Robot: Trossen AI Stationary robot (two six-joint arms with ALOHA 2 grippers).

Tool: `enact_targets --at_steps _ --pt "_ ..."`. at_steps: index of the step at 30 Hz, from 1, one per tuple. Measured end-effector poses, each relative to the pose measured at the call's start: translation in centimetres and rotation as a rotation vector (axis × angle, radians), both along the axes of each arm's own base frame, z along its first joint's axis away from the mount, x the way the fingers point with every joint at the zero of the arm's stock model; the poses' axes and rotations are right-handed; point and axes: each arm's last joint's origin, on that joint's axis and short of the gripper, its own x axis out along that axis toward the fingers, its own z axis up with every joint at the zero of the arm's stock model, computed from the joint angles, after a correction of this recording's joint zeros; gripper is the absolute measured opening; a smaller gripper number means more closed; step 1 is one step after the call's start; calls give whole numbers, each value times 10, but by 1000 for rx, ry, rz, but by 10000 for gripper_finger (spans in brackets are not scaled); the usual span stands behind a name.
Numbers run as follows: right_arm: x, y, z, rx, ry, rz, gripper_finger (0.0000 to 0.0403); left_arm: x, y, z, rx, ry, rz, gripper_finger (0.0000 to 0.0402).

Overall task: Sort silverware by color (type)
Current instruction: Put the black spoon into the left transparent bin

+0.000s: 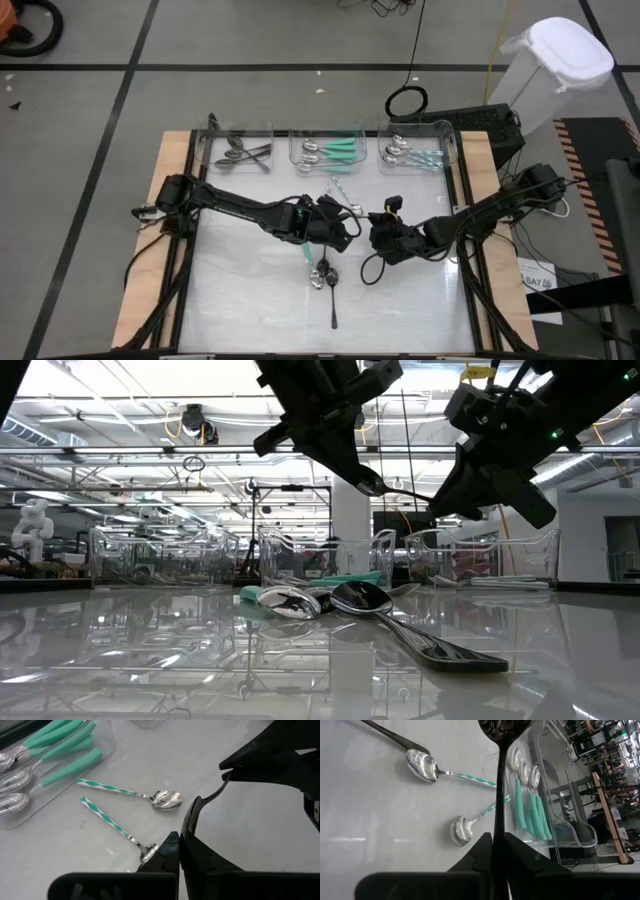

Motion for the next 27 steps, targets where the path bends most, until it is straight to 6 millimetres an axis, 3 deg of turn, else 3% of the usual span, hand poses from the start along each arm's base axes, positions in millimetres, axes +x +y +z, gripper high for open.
enact_targets --at_steps 5,17,27 --pt "0 0 0 17 3 11 30 0 -2 0 -1 -5 -6 18" --pt "0 0 -1 17 12 17 9 1 -14 2 87 17 -119 125" --pt "0 2 -1 99 16 43 4 -8 -32 -1 237 145 -265 133"
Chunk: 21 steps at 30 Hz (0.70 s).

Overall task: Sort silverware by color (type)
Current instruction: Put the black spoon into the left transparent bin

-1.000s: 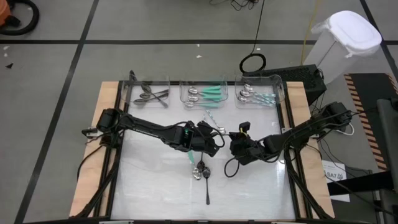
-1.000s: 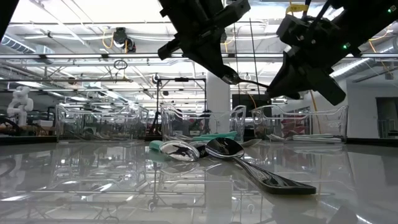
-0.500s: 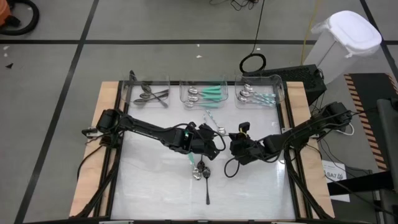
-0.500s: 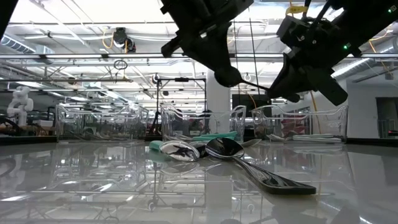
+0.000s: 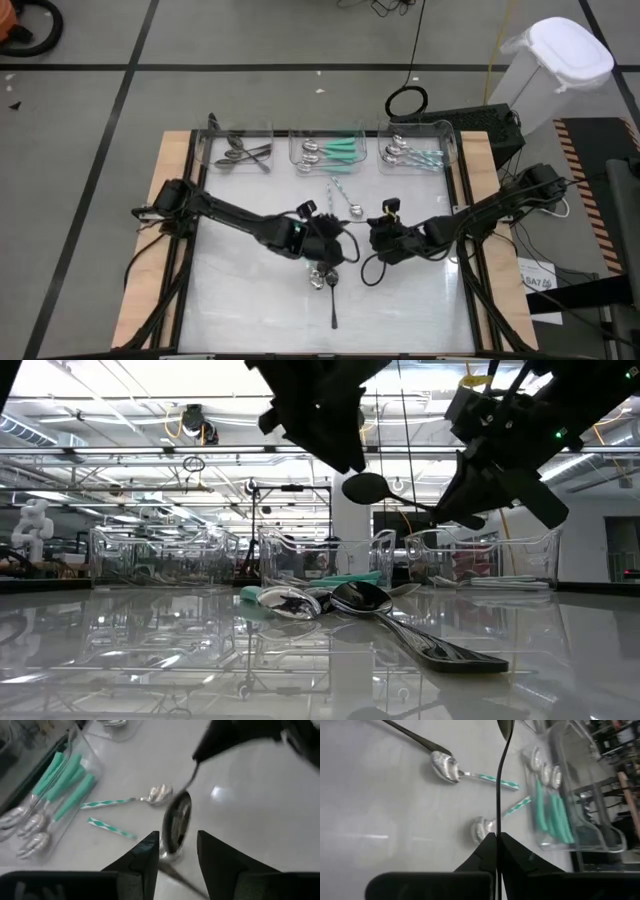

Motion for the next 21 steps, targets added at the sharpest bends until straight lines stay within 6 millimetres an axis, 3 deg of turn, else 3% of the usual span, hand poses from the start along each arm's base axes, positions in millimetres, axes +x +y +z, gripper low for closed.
enact_targets --at_steps 6,13,21 --pt "-2 0 7 120 -27 25 3 -14 -27 -1 221 88 -95 134" --pt "-2 1 13 185 -52 59 3 -18 -42 0 227 62 -116 138" --pt "-2 2 13 217 -41 84 4 -5 -42 -8 276 14 -100 226"
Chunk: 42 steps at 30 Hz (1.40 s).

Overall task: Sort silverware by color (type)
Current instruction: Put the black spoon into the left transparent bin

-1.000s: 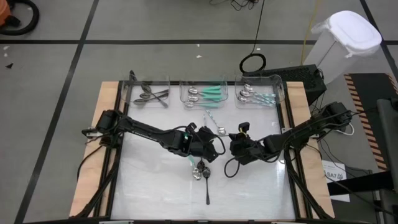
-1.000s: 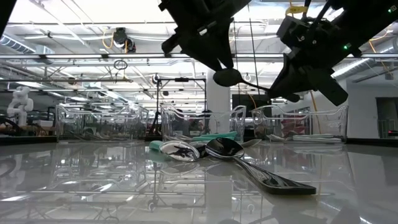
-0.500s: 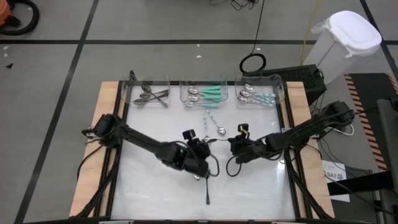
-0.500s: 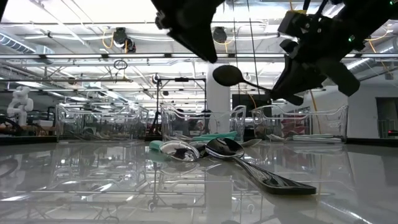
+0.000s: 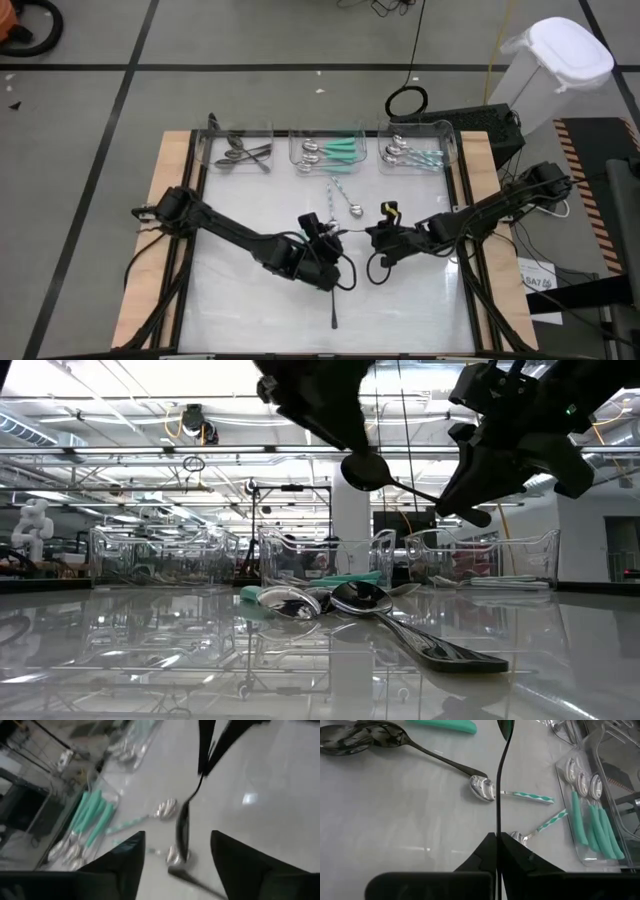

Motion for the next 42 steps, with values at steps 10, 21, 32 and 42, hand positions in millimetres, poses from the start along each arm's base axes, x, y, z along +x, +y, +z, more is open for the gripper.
enact_targets --at_steps 10,21,32,42 --pt "0 0 0 -4 0 1 5 2 5 -5 -17 -4 40 234" --pt "0 0 0 -2 -5 0 6 4 5 -8 2 11 23 84" --pt "1 0 1 7 -23 -4 7 8 17 -9 -45 -2 67 17" --pt "4 1 4 14 -51 1 7 9 19 -9 -90 -25 91 140"
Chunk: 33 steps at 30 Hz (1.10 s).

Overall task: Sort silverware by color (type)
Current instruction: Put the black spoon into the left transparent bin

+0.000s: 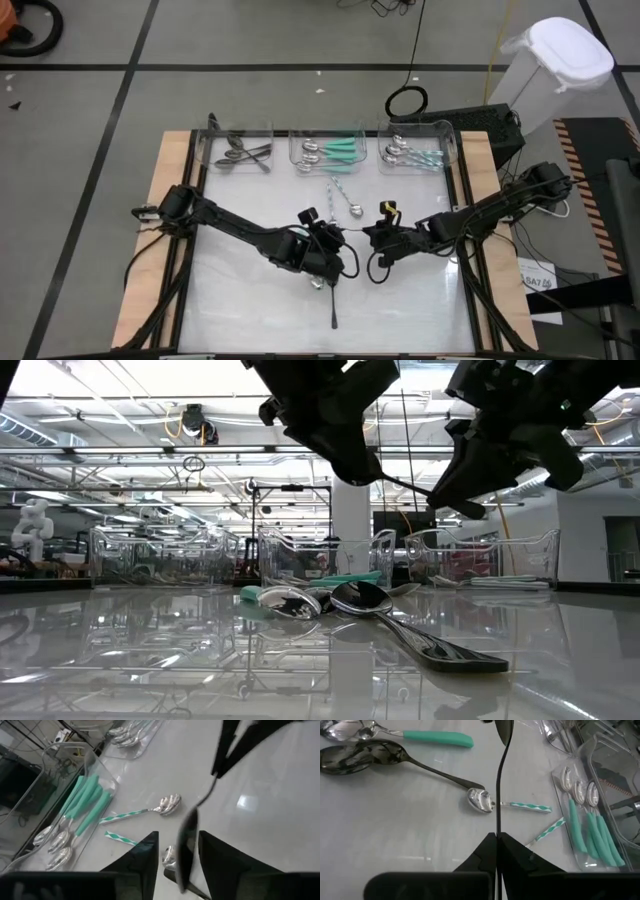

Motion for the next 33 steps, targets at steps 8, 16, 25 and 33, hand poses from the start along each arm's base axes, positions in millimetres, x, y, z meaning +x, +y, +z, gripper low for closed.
enact_targets --at_steps 8,16,25,33 --pt "0 0 0 0 2 0 10 0 0 0 1 6 -6 80" --pt "-1 1 0 -47 4 4 48 0 3 0 -21 -11 25 8" --pt "-3 1 -3 -203 42 -9 158 4 31 -5 -241 -60 189 4" --pt "-5 6 -15 -432 98 -66 173 10 48 -5 -434 -144 306 3"
